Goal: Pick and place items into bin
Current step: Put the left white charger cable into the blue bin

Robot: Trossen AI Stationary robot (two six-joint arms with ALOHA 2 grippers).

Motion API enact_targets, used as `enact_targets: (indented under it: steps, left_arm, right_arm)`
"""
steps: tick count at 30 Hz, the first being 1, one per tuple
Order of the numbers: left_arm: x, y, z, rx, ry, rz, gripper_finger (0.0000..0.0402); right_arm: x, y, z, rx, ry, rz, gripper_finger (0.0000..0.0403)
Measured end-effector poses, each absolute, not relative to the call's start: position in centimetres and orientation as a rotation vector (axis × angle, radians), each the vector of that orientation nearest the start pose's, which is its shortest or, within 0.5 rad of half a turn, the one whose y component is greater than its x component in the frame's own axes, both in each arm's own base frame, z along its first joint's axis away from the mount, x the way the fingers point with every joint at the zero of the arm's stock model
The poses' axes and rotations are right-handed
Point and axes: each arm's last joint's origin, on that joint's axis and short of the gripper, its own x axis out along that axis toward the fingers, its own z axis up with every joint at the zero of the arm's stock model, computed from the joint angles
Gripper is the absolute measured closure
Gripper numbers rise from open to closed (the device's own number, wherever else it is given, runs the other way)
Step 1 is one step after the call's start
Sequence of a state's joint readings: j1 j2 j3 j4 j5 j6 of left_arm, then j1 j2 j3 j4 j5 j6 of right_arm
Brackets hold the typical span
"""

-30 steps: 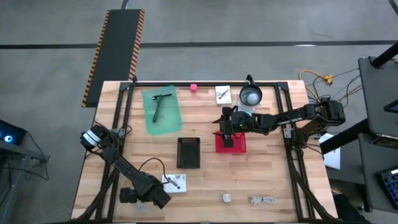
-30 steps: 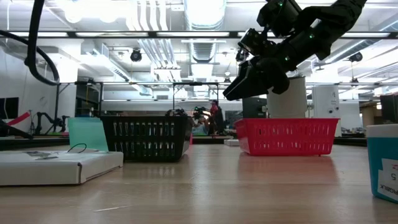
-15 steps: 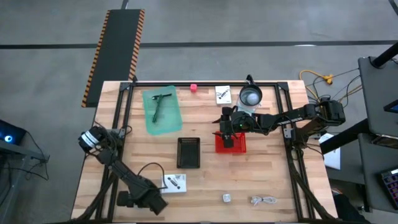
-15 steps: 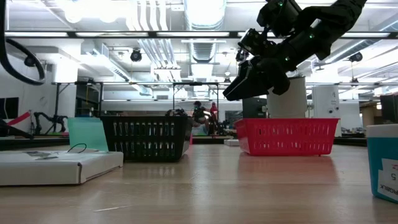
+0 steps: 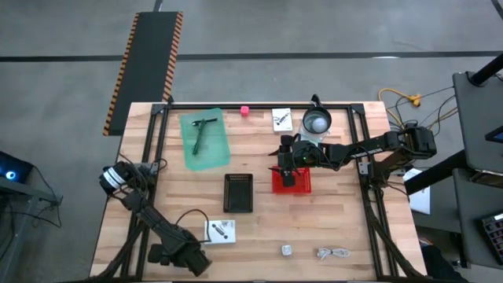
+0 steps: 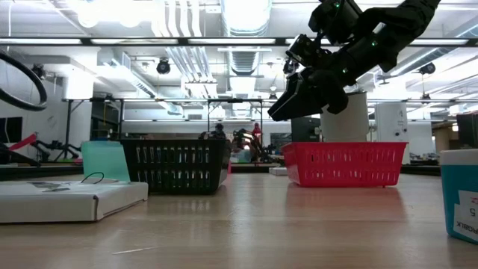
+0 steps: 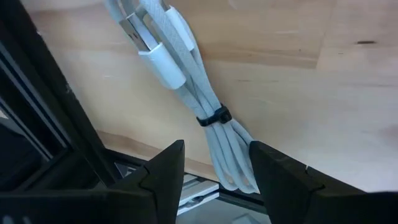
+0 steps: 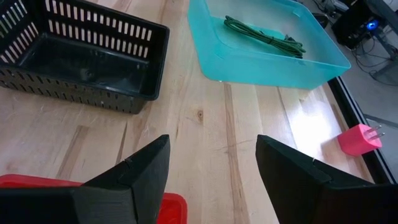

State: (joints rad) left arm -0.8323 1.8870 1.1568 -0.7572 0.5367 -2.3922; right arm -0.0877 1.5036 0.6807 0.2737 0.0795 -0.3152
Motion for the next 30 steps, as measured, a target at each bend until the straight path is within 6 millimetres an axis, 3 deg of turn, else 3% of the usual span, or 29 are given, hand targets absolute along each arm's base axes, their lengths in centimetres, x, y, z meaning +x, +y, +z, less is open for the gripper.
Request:
enact_targets:
  steps: [6,16,30]
  left_arm:
    - [21.2,-25.9,14.4,-1.309,1.793,1.146,0.0259]
    - [20.9,-26.5,14.3,-1.257,1.747,1.021,0.0388]
    - [19.8,-27.7,14.6,-1.196,1.733,0.874,0.0388]
  right_arm:
    - [29.4,-2.8,17.8,-0.304,0.571,-0.075,0.0179]
    - [29.4,-2.8,17.8,-0.307,0.571,-0.074,0.0179]
    - [29.4,-2.8,17.8,-0.305,0.571,-0.075,0.0179]
